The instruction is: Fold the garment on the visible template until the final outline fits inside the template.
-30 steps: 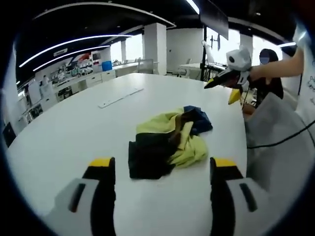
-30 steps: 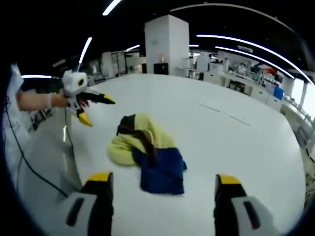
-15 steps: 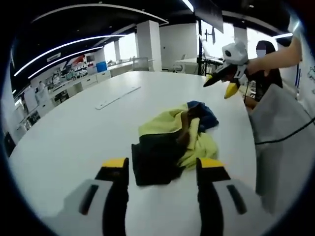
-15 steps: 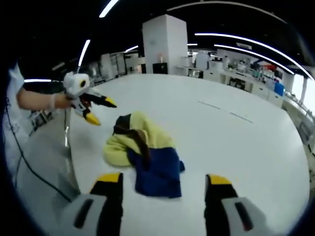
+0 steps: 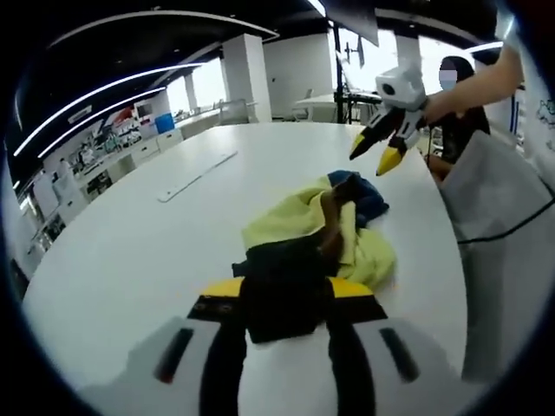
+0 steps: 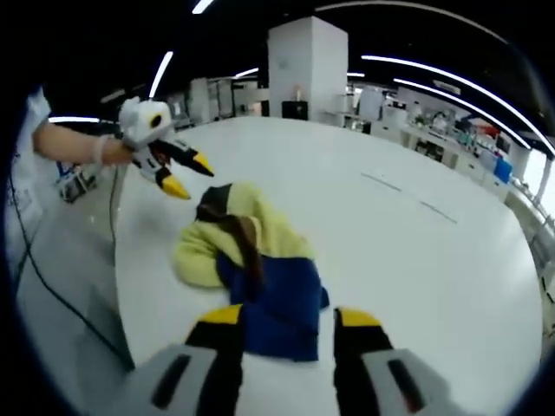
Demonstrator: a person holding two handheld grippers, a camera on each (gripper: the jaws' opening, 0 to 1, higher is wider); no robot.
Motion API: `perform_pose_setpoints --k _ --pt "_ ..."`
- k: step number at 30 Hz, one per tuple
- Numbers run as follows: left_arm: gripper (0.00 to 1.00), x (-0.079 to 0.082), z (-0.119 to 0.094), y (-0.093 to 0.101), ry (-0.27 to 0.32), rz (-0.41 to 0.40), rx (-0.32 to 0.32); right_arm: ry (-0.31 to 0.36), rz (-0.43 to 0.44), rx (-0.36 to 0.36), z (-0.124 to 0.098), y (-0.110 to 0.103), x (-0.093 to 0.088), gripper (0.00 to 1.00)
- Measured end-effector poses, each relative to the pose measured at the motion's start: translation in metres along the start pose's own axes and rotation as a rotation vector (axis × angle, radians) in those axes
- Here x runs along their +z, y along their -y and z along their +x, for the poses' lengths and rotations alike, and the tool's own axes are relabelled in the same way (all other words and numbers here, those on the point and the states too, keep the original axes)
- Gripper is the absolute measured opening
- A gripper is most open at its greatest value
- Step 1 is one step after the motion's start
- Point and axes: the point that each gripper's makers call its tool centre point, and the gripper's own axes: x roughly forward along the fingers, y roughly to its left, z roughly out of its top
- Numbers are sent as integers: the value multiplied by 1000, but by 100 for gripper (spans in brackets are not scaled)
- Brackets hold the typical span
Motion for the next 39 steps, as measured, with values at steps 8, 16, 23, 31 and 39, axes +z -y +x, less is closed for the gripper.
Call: perform_pose_setpoints --k 8,16,23,31,39 --pt "26 -5 4 -6 -18 43 -5 -18 -30 -14 4 5 -6 24" --pt "20 -3 8 -7 -21 72 0 -41 -77 -20 7 1 -16 18" --pt "17 -2 14 2 -35 114 -16 -40 -78 -21 9 -2 -17 16" --pt "14 -3 18 12 -60 144 -46 -4 -92 20 7 -11 -6 12" --pt "13 -5 16 20 -80 149 -80 -22 -242 19 13 -16 -5 11"
